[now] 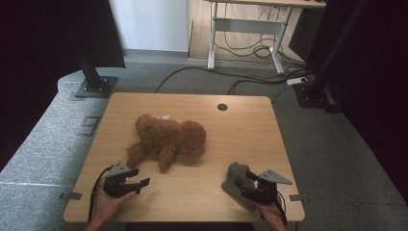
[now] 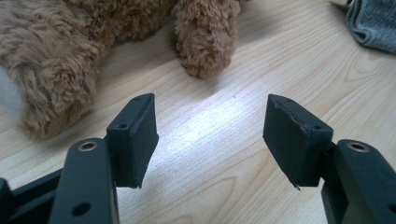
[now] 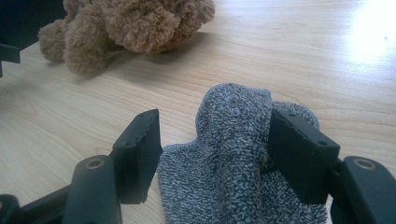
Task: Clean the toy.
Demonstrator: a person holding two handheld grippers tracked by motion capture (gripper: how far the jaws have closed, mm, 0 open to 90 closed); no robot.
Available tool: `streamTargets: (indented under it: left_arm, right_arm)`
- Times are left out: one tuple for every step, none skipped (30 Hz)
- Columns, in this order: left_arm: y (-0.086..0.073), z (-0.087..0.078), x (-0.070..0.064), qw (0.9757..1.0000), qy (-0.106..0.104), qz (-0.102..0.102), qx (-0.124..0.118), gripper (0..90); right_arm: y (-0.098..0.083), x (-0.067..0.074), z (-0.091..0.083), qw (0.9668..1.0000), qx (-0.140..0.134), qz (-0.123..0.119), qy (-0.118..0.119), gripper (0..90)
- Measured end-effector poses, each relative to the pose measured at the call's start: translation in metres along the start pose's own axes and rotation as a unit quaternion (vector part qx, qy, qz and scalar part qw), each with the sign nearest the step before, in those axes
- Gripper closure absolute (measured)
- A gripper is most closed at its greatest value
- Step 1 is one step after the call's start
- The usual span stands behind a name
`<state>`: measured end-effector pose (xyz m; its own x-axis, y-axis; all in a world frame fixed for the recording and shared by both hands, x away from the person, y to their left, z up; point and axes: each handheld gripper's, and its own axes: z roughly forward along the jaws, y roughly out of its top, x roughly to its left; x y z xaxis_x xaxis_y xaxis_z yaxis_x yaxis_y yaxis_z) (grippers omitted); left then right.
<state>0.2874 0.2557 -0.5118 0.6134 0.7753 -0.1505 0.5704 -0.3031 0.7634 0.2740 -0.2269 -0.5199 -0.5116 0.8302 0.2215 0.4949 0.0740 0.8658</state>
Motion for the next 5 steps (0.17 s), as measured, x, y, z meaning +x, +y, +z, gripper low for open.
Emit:
streamTargets:
  left_arm:
    - [-0.0001,0.0003,-0.0002,1.0,-0.001,0.0,0.0,34.7]
    - [-0.0004,0.0007,-0.0006,1.0,-0.002,0.001,-0.001,34.7]
    - [-0.0007,0.0012,-0.0009,1.0,-0.002,0.001,0.0,34.7]
    - [-0.0009,0.0013,-0.0009,1.0,-0.003,0.001,0.0,34.6]
    - [-0.0011,0.0016,-0.0009,1.0,-0.003,0.001,0.0,34.7]
  right_arm:
    - [-0.0006,-0.0003,0.0001,1.0,-0.002,0.001,-0.001,34.6]
    - [-0.0008,-0.0008,-0.0002,1.0,-0.002,0.002,-0.002,34.5]
    - [-0.0009,-0.0016,-0.0008,1.0,-0.003,0.003,-0.003,34.4]
    - [-0.0009,-0.0027,-0.0017,1.0,-0.006,0.005,-0.004,34.4]
    - [-0.0009,-0.0033,-0.002,0.9999,-0.008,0.006,-0.004,34.3]
